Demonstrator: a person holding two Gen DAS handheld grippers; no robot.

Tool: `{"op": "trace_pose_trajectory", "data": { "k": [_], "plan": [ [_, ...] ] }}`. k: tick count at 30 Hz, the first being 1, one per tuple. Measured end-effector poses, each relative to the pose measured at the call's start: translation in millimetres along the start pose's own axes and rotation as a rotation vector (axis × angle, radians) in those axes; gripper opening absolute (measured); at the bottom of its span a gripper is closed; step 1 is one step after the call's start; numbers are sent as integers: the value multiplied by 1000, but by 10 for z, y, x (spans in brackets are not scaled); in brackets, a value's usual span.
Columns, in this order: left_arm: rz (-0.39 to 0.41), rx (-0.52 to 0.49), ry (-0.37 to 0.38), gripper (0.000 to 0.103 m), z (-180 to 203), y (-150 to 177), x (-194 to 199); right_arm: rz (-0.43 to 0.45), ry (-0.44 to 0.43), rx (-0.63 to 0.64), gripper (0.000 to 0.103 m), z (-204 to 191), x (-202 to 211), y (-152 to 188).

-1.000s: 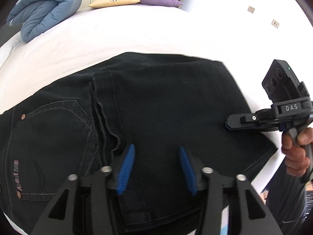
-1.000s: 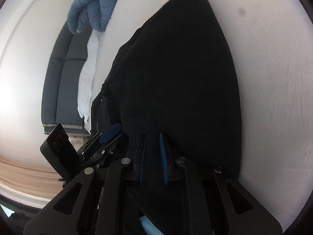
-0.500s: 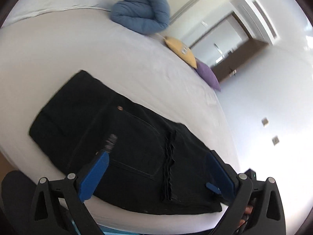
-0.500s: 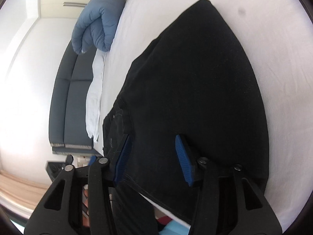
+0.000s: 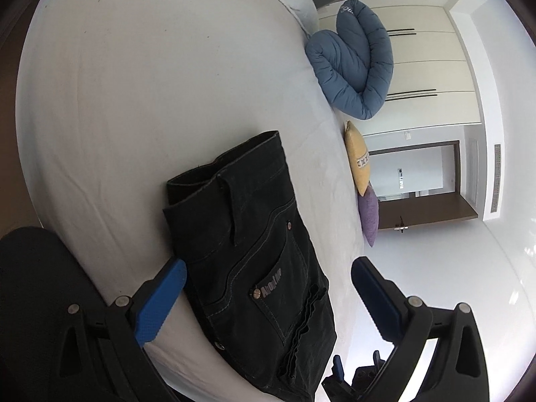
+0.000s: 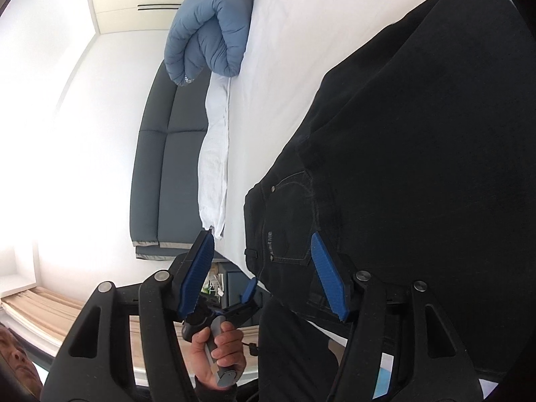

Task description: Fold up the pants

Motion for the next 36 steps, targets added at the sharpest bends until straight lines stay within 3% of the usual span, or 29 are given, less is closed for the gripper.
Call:
{"op": "trace_pose_trajectory", "data": {
  "k": [6, 12, 16, 20, 23, 32, 33, 36],
  "plan": [
    [2, 106, 43, 94, -258, -36, -57, -10, -10, 4, 59, -80, -128, 99],
    [11, 83, 25, 94, -263, -12, -62, -13, -11, 0, 59, -57, -200, 102],
    [56, 149, 33, 87, -323, -27, 37, -14, -16, 2, 59, -39, -207, 82],
    [103, 123, 15, 85, -305, 14, 164, -16, -15, 4, 59, -34, -215, 80],
    [50, 66, -28, 84, -283, 52, 32, -20, -16, 3, 59, -37, -273, 76],
    [44, 187, 44, 85, -374, -46, -68, -42, -33, 18, 59, -92, -345, 76],
    [42, 187, 48, 84, -366, -59, -76, -45, -33, 18, 59, -102, -359, 66],
    [33, 210, 51, 66, -389, -81, -100, -63, -24, 34, 59, -168, -443, 33]
  ]
}}
Point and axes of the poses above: each gripper's, at about its wrist camera, not at the fingertips, and x roughly against the way its jaws point, z to its right, y to its underside, the point moved 8 cm from there along -x, roughly the way its jaws point, and after that the axes turned 6 degrees about y, right-handed, at the moved point
